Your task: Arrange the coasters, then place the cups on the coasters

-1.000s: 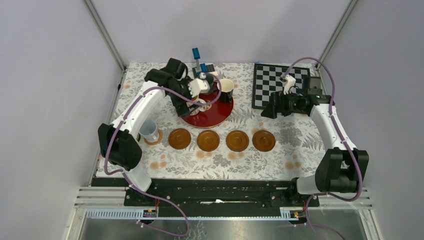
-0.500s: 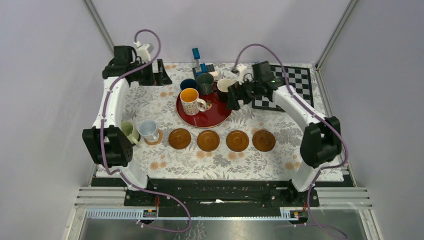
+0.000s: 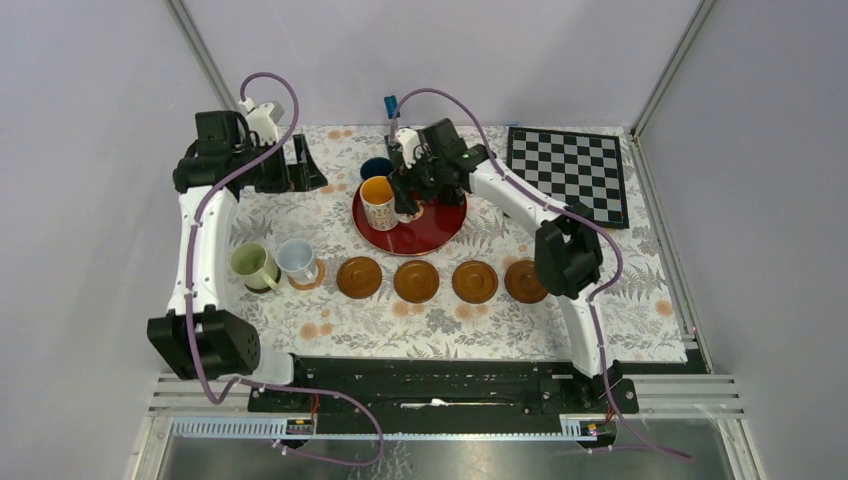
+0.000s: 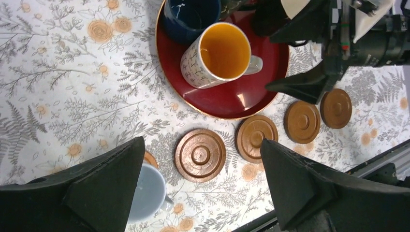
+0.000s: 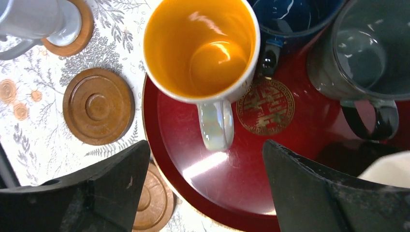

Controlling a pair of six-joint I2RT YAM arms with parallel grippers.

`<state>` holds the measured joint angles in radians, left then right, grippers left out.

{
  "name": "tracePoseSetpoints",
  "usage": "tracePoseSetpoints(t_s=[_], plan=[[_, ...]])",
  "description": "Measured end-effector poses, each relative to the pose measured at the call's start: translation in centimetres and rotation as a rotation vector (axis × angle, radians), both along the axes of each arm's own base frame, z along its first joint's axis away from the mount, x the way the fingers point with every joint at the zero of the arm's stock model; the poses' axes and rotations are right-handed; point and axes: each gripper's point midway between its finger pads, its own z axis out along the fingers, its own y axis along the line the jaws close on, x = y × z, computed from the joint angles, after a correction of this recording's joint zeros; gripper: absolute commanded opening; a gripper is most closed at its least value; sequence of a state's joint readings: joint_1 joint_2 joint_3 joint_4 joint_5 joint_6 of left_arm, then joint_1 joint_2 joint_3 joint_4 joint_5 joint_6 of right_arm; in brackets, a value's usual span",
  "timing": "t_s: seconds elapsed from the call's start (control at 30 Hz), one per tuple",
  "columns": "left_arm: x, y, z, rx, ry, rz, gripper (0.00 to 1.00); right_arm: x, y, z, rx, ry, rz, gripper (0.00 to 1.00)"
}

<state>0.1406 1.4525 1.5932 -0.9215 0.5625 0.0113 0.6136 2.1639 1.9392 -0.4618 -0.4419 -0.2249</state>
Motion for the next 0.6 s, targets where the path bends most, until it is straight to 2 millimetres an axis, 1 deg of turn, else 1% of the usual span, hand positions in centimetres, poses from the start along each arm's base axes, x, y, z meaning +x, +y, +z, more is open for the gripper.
tracePoseSetpoints(t_s=[0.13, 0.23, 0.33, 0.47, 0.6], plan=[[-1.6, 0.6, -0.6, 0.041, -0.001, 0.029, 0.99, 0.5, 1.5, -1.2, -0.034, -0.014, 0.018, 0.88], [-2.2, 1.0, -1.2, 0.062, 0.009, 0.05, 0.99, 0.7, 1.9, -2.0, -0.051, -0.011, 0.027, 0.83], [-2.2, 1.1, -1.3, 0.069, 0.008, 0.056, 0.99, 0.6, 2.2, -2.9, -0.068, -0.001, 0.038, 0.75], [-2.0, 1.3, -1.3, 0.076, -0.001, 0.063, 0.99, 0.4, 2.7, -4.1, -0.096, 0.004, 0.056, 0.71], [-2.0, 1.3, -1.0, 0.077, -0.012, 0.064, 0.99, -0.4, 3.0, -5.1, -0.128, 0.007, 0.079, 0.61]])
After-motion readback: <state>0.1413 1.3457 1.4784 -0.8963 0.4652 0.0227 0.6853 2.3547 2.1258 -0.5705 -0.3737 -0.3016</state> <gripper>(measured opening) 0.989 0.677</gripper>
